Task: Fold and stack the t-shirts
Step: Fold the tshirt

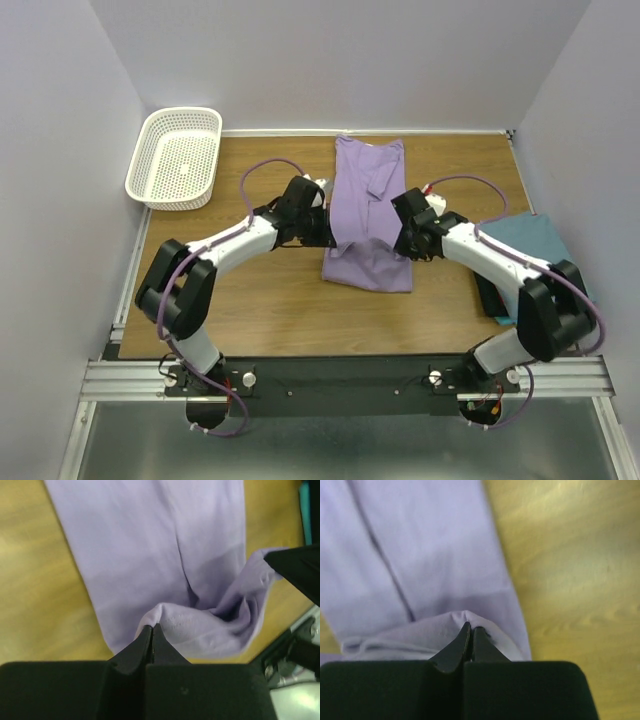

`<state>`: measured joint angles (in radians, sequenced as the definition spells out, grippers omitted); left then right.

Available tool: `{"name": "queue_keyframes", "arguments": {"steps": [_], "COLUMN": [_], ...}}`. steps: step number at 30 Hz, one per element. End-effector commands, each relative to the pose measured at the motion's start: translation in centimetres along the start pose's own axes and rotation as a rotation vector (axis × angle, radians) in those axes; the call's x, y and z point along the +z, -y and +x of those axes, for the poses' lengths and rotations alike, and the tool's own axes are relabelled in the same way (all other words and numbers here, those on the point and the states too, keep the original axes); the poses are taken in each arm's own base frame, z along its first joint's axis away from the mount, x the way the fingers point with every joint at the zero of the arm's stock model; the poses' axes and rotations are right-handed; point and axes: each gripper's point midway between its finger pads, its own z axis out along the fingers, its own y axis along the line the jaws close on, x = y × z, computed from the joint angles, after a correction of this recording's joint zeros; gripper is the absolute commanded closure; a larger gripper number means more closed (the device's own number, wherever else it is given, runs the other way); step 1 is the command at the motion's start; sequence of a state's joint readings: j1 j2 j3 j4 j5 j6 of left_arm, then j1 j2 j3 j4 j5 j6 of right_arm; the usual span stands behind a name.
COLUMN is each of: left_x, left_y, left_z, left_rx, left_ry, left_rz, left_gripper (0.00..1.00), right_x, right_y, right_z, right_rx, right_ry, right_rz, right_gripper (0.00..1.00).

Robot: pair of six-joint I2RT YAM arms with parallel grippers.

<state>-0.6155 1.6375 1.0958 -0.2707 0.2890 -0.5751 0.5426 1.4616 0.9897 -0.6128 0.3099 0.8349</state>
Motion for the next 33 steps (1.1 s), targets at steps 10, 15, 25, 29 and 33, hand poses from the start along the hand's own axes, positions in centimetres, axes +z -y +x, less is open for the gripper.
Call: {"name": "queue_keyframes", "arguments": {"steps": [10, 15, 25, 29, 33], "left_x": [4.6, 4.9, 5.9, 6.8, 7.6], "left_y": [-1.8, -1.9, -4.0, -5.2, -6.1], "left_z": [-7.0, -9.6, -12.6, -12.9, -13.6], "left_rx": [-0.105, -0.105, -0.112, -0.125, -0.119], "left_ry": [0.069, 0.094, 0.102, 0.099, 0.100], "left_rz": [0.003, -0.010, -0.074, -0.079, -0.074], "left_gripper": [1.00, 1.00, 1.00, 1.00, 1.00], "right_x": [6.7, 7.4, 8.6, 9.3, 10.2], "right_y": [-2.3, -2.5, -3.4, -3.2, -3.2], "right_z": [-8.6, -10.1, -12.6, -13.2, -13.6], "right_rx": [0.050, 0.065, 0.103, 0.122, 0.134], "right_ry": [0.111, 0.131, 0.136, 0.133, 0.123], "right_rz": [-0.072, -0.087, -0.127, -0.127, -0.130], "right_gripper": [0.99, 0.99, 1.00, 1.00, 0.99]}}
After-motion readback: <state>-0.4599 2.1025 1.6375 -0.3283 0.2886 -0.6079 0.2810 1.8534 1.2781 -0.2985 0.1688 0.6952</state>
